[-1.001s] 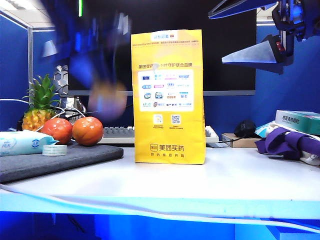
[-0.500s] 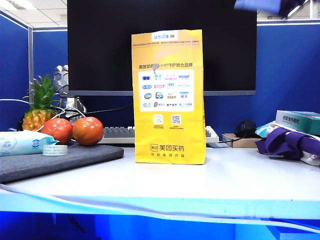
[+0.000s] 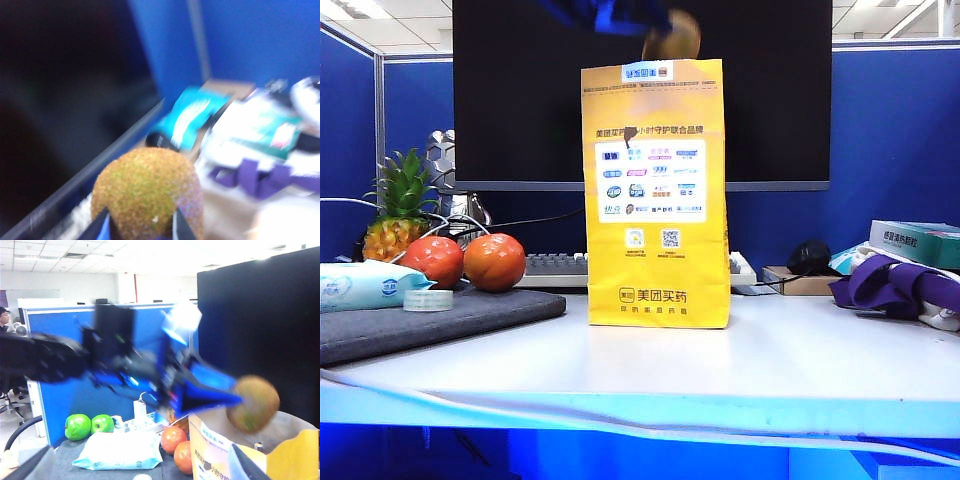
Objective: Pick up the kiwifruit and throw it into the yellow paper bag.
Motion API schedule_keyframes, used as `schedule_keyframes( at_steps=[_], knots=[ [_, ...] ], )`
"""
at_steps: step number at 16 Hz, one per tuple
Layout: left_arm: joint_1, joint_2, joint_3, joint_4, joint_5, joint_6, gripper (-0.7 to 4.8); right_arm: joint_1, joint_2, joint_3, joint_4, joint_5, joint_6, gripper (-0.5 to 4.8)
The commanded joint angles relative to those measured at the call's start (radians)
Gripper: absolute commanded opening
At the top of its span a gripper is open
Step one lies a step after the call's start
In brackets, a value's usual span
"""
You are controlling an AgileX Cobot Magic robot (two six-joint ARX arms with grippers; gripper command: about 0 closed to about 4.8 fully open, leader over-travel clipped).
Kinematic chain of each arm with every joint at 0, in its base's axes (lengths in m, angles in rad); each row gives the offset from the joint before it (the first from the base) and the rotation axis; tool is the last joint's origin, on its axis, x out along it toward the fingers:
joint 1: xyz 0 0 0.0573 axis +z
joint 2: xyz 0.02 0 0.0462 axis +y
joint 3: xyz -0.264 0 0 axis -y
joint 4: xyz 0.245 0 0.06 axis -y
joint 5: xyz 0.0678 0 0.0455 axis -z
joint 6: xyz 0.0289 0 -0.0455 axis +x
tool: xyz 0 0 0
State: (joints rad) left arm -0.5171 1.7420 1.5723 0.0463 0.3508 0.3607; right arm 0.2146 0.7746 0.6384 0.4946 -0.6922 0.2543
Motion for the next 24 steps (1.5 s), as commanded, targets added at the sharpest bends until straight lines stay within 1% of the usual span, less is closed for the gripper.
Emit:
schedule_keyframes(
  at_steps=[1,2,3,5,6,7,9,11,12,13,15,16,18,19,20,21,22,23,24],
  knots=[
    [0.002,0.006,0.005,0.031,-0.026,-0.027,4.79,0.000,-0.012,0.003,-0.053,0.002,0.004,4.79],
    [0.002,0.003,0.005,0.026,-0.060,-0.032,4.79,0.000,-0.012,0.003,-0.074,0.002,0.004,4.79],
    [0.002,-0.018,0.005,-0.020,-0.072,-0.017,4.79,0.000,-0.012,0.003,-0.078,0.002,0.003,4.79],
    [0.002,-0.119,0.005,-0.158,-0.171,0.036,4.79,-0.013,-0.021,0.003,-0.059,0.016,-0.006,4.79],
    [0.002,-0.215,0.004,-0.227,-0.187,0.051,4.79,-0.048,-0.040,0.003,-0.061,0.040,-0.024,4.79],
    [0.006,-0.306,-0.007,-0.227,-0.241,0.019,4.79,-0.084,-0.059,0.003,-0.060,0.047,-0.024,4.79],
    [0.087,-0.473,-0.059,-0.232,-0.295,-0.006,4.79,-0.166,-0.111,0.003,-0.080,0.046,-0.023,4.79],
    [0.146,-0.642,-0.185,-0.241,-0.353,-0.029,4.79,-0.229,-0.180,0.000,-0.140,0.047,-0.032,4.79],
    [0.189,-0.767,-0.308,-0.245,-0.393,-0.018,4.79,-0.256,-0.231,0.000,-0.187,0.047,-0.056,4.79],
    [0.192,-0.878,-0.413,-0.245,-0.422,-0.015,4.79,-0.263,-0.272,0.000,-0.235,0.063,-0.080,4.79],
    [0.192,-1.092,-0.604,-0.230,-0.416,-0.022,4.79,-0.263,-0.333,-0.002,-0.348,0.128,-0.121,4.79],
    [0.192,-1.213,-0.692,-0.231,-0.435,-0.059,4.79,-0.254,-0.358,-0.013,-0.391,0.135,-0.121,4.79],
    [0.192,-1.413,-0.830,-0.237,-0.445,-0.160,4.79,-0.247,-0.404,-0.069,-0.442,0.195,-0.118,4.79],
    [0.192,-1.504,-0.888,-0.270,-0.451,-0.196,4.79,-0.242,-0.435,-0.119,-0.428,0.212,-0.072,4.79],
    [0.192,-1.584,-0.937,-0.307,-0.488,-0.250,4.79,-0.222,-0.481,-0.187,-0.406,0.291,-0.021,4.79],
    [0.192,-1.647,-0.978,-0.346,-0.555,-0.330,4.79,-0.194,-0.530,-0.259,-0.357,0.373,0.029,4.79],
    [0.192,-1.686,-1.014,-0.388,-0.658,-0.406,4.79,-0.155,-0.567,-0.333,-0.273,0.409,0.099,4.79],
    [0.192,-1.697,-1.041,-0.417,-0.710,-0.444,4.79,-0.108,-0.592,-0.405,-0.214,0.453,0.127,4.79],
    [0.192,-1.696,-1.066,-0.430,-0.694,-0.447,4.79,-0.054,-0.608,-0.466,-0.201,0.499,0.129,4.79]
  ],
)
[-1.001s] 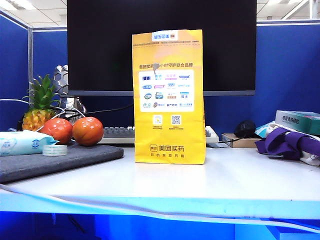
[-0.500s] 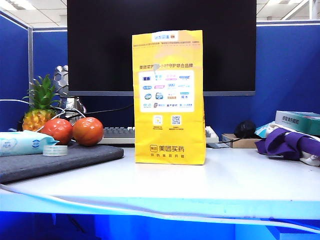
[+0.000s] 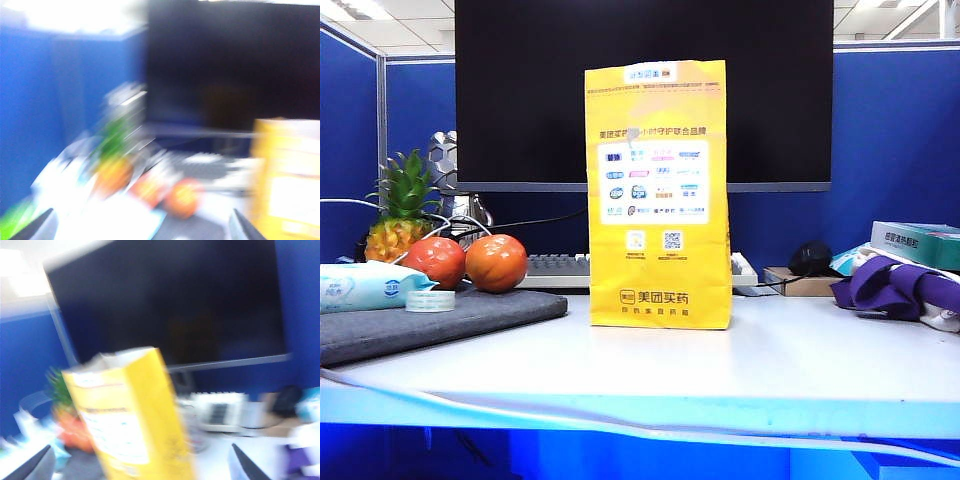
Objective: Pick up the kiwifruit and throw it into the yellow paper bag.
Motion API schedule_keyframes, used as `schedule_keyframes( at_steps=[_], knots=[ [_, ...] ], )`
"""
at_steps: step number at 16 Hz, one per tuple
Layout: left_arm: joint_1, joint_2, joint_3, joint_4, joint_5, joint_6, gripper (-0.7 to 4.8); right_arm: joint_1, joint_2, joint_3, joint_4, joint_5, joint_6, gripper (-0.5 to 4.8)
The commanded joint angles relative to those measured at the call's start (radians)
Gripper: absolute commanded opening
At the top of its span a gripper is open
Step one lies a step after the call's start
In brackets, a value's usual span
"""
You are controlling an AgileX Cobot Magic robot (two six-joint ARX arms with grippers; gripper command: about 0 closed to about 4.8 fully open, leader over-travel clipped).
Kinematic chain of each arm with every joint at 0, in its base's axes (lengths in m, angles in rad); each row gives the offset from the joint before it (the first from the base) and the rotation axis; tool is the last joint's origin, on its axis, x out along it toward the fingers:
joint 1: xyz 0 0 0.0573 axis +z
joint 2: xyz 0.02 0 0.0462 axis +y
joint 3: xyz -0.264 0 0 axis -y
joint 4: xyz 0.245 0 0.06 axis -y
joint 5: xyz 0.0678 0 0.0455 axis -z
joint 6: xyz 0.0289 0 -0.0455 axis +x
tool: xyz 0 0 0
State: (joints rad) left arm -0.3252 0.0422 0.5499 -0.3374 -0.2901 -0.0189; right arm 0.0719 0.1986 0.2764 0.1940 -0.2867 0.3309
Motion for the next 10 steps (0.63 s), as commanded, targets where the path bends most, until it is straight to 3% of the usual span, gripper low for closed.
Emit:
schedule_keyframes(
  at_steps=[1,3,6,10],
  knots=[
    [0.000,0.005,-0.107,-0.035,0.009,-0.071,4.79,0.176,-0.036,-0.184,0.096,0.166,0.052,4.79],
    [0.000,0.005,-0.217,0.022,0.014,-0.156,4.79,0.290,-0.036,-0.273,0.106,0.287,0.016,4.79],
    [0.000,0.004,-0.304,0.049,0.055,-0.085,4.79,0.349,-0.035,-0.274,0.080,0.327,-0.109,4.79],
    [0.000,0.004,-0.379,0.094,0.156,-0.051,4.79,0.349,-0.037,-0.274,0.088,0.330,-0.117,4.79]
  ],
)
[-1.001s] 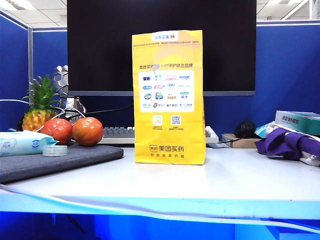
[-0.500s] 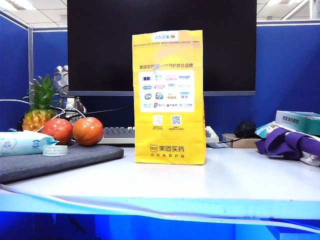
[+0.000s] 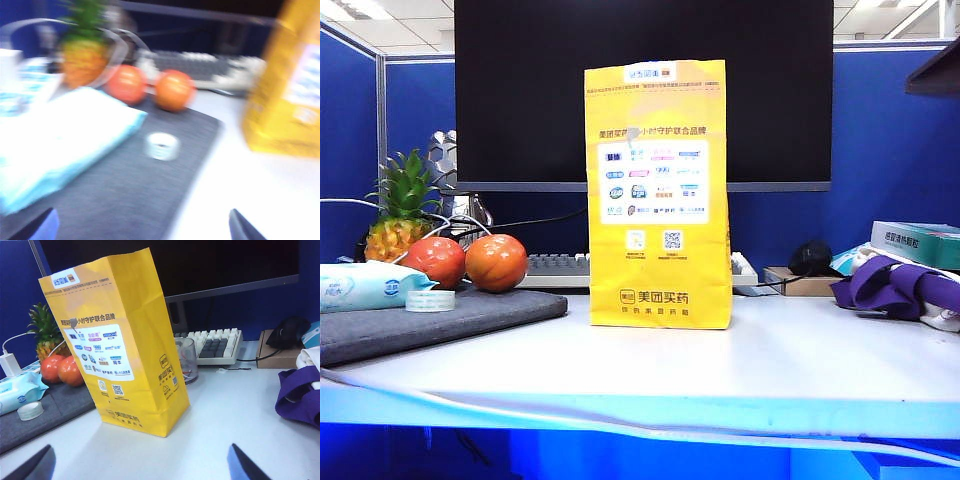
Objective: Pick up the kiwifruit and throw it into the yellow paper bag.
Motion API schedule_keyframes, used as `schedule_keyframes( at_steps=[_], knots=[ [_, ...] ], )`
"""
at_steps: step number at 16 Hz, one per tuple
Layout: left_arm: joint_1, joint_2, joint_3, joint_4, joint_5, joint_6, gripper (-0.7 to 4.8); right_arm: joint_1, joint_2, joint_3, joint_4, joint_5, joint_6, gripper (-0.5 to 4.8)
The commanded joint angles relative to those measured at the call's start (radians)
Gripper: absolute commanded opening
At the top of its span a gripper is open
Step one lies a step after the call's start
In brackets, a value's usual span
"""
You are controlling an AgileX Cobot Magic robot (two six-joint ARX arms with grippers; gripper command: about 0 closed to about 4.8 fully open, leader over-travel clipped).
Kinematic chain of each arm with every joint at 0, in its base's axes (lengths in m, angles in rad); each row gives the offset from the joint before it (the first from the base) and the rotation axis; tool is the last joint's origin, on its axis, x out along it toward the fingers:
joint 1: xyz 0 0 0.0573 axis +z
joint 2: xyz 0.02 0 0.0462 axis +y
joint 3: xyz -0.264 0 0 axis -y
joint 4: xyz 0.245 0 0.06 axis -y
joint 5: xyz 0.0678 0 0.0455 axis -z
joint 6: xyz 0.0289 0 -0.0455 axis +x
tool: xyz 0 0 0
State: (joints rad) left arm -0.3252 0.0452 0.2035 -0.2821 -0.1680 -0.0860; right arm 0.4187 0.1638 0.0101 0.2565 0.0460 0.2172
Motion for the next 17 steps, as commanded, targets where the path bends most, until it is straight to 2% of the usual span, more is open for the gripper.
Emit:
schedule_keyframes(
  at_steps=[1,5,13,17],
  knots=[
    [0.000,0.001,-0.047,0.037,0.034,0.015,4.79,0.003,-0.002,-0.008,0.037,-0.002,-0.004,4.79],
    [0.000,0.001,-0.088,0.047,0.034,0.019,4.79,0.003,-0.002,-0.008,0.055,0.004,-0.005,4.79],
    [0.000,0.001,-0.100,-0.002,0.015,0.000,4.79,0.003,-0.002,-0.008,-0.098,0.004,-0.005,4.79],
    [0.000,0.001,-0.100,-0.002,0.015,0.000,4.79,0.003,-0.002,-0.008,-0.112,0.004,-0.005,4.79]
  ],
)
